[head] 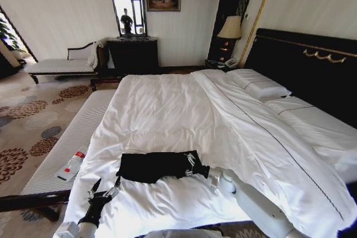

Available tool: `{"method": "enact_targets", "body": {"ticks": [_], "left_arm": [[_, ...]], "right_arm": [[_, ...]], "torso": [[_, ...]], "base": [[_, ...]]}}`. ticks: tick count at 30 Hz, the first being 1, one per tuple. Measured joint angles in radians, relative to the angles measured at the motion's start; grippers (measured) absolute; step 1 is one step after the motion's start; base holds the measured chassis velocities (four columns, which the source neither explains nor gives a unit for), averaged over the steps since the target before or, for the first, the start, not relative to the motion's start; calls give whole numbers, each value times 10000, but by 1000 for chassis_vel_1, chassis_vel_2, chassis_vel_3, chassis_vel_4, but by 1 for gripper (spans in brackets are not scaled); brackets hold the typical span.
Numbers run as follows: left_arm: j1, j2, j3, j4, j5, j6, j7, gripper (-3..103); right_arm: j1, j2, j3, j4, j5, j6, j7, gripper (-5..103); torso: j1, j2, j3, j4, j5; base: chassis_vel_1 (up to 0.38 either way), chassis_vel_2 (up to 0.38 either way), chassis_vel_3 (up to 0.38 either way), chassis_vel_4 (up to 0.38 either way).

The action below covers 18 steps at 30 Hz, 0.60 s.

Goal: Fold the clothes on the bed.

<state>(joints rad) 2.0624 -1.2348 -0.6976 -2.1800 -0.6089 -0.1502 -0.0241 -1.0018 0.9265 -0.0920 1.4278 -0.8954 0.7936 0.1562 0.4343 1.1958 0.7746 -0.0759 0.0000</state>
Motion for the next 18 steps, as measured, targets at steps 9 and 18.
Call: {"method": "enact_targets", "body": {"ticks": [9,18], "left_arm": [[-867,268,19,-33,-216,637,-249,100],[-1073,342,-148,-61,412,529,-649,100]], "right_arm": [[502,9,340,303,1879,-716,-150,100],[-494,-603,1090,1396,9958,-4808,-56,100]], "torso": [[0,0,1,6,0],[0,-1,1,-7,0]], "base": [[0,0,0,0],[0,0,0,0]]}}
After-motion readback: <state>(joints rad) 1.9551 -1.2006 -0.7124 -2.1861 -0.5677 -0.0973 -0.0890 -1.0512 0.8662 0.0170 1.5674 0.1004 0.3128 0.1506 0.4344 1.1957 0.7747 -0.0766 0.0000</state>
